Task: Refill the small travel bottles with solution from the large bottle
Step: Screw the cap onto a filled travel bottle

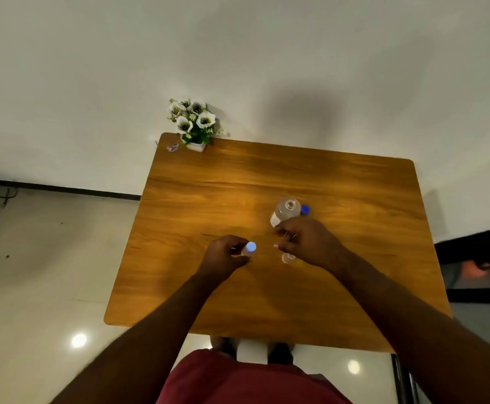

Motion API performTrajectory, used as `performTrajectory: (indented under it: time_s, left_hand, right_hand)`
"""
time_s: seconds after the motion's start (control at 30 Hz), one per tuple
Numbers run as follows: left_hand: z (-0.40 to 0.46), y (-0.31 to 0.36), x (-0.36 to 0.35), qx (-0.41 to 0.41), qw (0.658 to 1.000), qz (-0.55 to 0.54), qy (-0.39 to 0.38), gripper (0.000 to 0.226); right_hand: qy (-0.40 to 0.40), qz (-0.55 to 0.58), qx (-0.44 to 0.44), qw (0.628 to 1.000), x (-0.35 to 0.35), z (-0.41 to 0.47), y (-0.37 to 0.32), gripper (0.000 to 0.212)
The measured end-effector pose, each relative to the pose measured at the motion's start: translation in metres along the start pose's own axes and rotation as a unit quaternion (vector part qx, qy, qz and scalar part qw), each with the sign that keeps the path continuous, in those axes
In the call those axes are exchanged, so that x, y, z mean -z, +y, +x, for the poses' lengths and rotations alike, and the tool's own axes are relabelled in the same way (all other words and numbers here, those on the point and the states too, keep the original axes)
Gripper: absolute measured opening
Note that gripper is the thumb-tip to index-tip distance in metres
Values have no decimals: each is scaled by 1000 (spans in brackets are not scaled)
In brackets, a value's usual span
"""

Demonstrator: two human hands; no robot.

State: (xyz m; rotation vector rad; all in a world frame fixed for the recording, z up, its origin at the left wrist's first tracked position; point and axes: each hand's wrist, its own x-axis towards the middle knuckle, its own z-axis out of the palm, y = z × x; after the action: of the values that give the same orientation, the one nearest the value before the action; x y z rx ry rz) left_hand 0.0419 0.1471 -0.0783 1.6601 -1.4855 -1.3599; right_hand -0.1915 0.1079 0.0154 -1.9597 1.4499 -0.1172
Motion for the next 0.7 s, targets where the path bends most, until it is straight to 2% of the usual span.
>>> performTrajectory:
  time_s: [0.33, 0.57, 0.7]
  left_hand:
    - [13, -32, -16, 30, 999, 11, -11, 37]
    - [18, -45, -19, 44, 999, 2, -13, 32]
    - [22, -49, -21, 52, 998, -11, -19, 38]
  right_hand:
    - [47, 32, -69, 996, -19, -13, 35, 37]
    - [49, 36, -76, 995, -25, -12, 48, 35]
    - [55, 48, -67, 995, -26, -10, 54, 24]
